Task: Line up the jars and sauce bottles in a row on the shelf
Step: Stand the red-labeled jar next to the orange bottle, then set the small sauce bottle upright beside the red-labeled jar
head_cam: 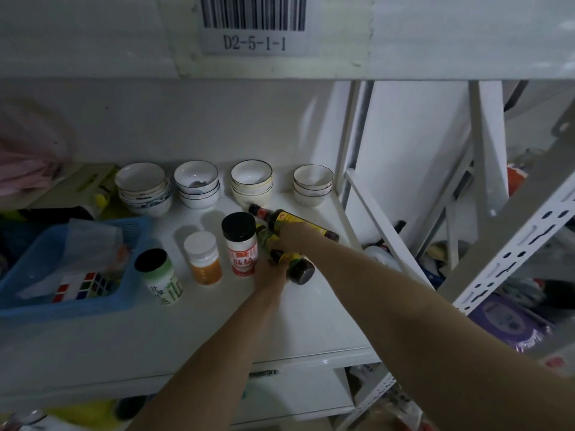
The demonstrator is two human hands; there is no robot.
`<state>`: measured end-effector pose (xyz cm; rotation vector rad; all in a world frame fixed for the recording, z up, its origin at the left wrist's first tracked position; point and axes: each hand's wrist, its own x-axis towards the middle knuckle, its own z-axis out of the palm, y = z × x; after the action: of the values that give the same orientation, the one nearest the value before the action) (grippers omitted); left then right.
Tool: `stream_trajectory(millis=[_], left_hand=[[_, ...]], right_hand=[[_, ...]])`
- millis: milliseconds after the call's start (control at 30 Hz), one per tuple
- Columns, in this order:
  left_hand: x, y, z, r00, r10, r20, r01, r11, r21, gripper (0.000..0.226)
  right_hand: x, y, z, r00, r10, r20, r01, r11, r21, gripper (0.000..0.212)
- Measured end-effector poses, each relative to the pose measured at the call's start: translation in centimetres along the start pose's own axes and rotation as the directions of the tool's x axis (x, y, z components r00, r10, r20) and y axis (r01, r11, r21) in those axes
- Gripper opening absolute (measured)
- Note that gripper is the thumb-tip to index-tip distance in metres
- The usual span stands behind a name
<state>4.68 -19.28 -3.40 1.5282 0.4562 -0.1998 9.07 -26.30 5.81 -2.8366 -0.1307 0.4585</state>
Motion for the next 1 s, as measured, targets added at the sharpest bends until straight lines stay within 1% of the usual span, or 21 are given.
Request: stream_trajectory(millis=[33, 100, 200, 233, 300, 333, 367, 400, 433, 467, 500, 567, 633, 700, 767, 867, 933, 1000], left_hand=[[1.4, -1.3, 0.1, 1.0, 0.009, -0.008, -0.009, 1.0, 0.025, 0.059], [2.9, -3.0, 0.0, 0.998, 0.055, -0.012, -0.054, 0.992, 0.113, 0.058], [-0.1, -1.6, -0.3, 0.99, 0.142, 0.013, -0.139, 0.948, 0.286, 0.05], [-0.9, -1.3, -0.4, 0.987, 0.156, 0.029, -0.157, 0.933, 0.323, 0.046], [-2.2, -0.8, -0.5, 0.981, 0.189, 0.042, -0.191, 0.915, 0.356, 0.045], [-2.7, -0.7, -0.6, 0.978, 0.205, 0.034, -0.204, 0.916, 0.345, 0.046], [-3.1, -0.5, -0.7, 0.976, 0.217, 0.025, -0.214, 0.922, 0.322, 0.045], [-3.4, -0.4, -0.8, 0.972, 0.234, 0.026, -0.231, 0.925, 0.303, 0.044], [-3.7, -0.2, -0.9, 0.966, 0.256, 0.018, -0.25, 0.922, 0.296, 0.044], [-3.9, 0.0, -1.0, 0.958, 0.286, 0.014, -0.278, 0.916, 0.29, 0.044], [-4.2, 0.1, -1.0, 0.95, 0.312, 0.015, -0.304, 0.913, 0.271, 0.045], [-4.6, 0.4, -1.1, 0.936, 0.351, 0.01, -0.344, 0.912, 0.224, 0.043], [-4.9, 0.5, -1.1, 0.909, 0.417, -0.012, -0.404, 0.887, 0.222, 0.038], [-5.3, 0.4, -1.1, 0.878, 0.478, -0.021, -0.46, 0.855, 0.24, 0.036], [-5.6, 0.3, -1.1, 0.844, 0.536, -0.019, -0.516, 0.821, 0.244, 0.039], [-5.6, -0.1, -1.1, 0.799, 0.601, -0.021, -0.571, 0.77, 0.287, 0.043], [-5.6, -0.2, -1.0, 0.786, 0.618, -0.021, -0.583, 0.752, 0.309, 0.048], [-5.6, -0.3, -0.9, 0.775, 0.632, -0.022, -0.585, 0.73, 0.353, 0.051]], right_hand=[[0.0, 0.3, 0.0, 0.999, 0.022, 0.029, -0.021, 1.0, -0.017, 0.06], [-0.7, 0.7, -0.2, 0.994, 0.062, 0.094, -0.062, 0.998, 0.006, 0.055], [-0.9, 1.3, -0.2, 0.987, 0.065, 0.145, -0.059, 0.997, -0.044, 0.044], [-0.8, 1.5, -0.1, 0.984, 0.065, 0.164, -0.055, 0.997, -0.062, 0.044], [-1.0, 1.9, -0.1, 0.98, 0.067, 0.19, -0.06, 0.997, -0.043, 0.048], [-1.3, 2.0, -0.3, 0.983, 0.049, 0.178, -0.045, 0.999, -0.024, 0.045], [-1.9, 1.9, -0.8, 0.988, 0.017, 0.152, -0.019, 1.0, 0.011, 0.035], [-2.4, 2.1, -1.2, 0.99, 0.013, 0.138, -0.025, 0.996, 0.084, 0.026], [-2.9, 2.1, -1.6, 0.987, 0.018, 0.16, -0.047, 0.983, 0.178, 0.019], [-3.1, 2.3, -1.9, 0.979, 0.017, 0.205, -0.066, 0.97, 0.234, 0.016], [-2.9, 2.7, -2.1, 0.974, 0.013, 0.224, -0.075, 0.959, 0.274, 0.019], [-2.5, 3.0, -2.5, 0.969, 0.001, 0.248, -0.076, 0.954, 0.291, 0.032], [-2.2, 3.3, -2.7, 0.955, -0.013, 0.297, -0.108, 0.916, 0.387, 0.045], [-2.7, 3.2, -3.4, 0.946, -0.061, 0.319, -0.088, 0.896, 0.434, 0.05], [-3.2, 3.0, -4.1, 0.939, -0.101, 0.328, -0.062, 0.891, 0.45, 0.054], [-3.6, 2.8, -4.9, 0.948, -0.125, 0.293, -0.023, 0.891, 0.454, 0.061], [-3.8, 2.5, -5.6, 0.96, -0.131, 0.247, 0.006, 0.894, 0.448, 0.065], [-3.9, 2.1, -6.4, 0.969, -0.128, 0.213, 0.026, 0.905, 0.425, 0.065]])
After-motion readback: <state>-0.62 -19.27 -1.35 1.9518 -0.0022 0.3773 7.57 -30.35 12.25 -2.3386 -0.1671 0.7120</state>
